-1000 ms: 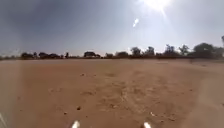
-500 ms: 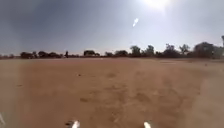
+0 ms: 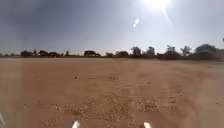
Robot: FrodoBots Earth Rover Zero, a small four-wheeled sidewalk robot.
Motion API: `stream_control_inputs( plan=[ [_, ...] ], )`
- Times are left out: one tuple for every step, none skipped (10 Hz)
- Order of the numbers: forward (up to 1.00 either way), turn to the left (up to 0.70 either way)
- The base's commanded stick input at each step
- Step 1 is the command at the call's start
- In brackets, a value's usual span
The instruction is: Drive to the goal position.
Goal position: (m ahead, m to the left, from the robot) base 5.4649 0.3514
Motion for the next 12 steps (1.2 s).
stream_control_inputs(
  plan=[
    [0.7, 0.0],
    [0.7, 0.0],
    [0.7, 0.0],
    [0.7, 0.0],
    [0.7, 0.0],
    [0.7, 0.0],
    [0.7, 0.0],
    [0.7, 0.0],
    [0.7, 0.0],
    [0.7, 0.0],
    [0.7, 0.0],
    [0.7, 0.0]
  ],
)
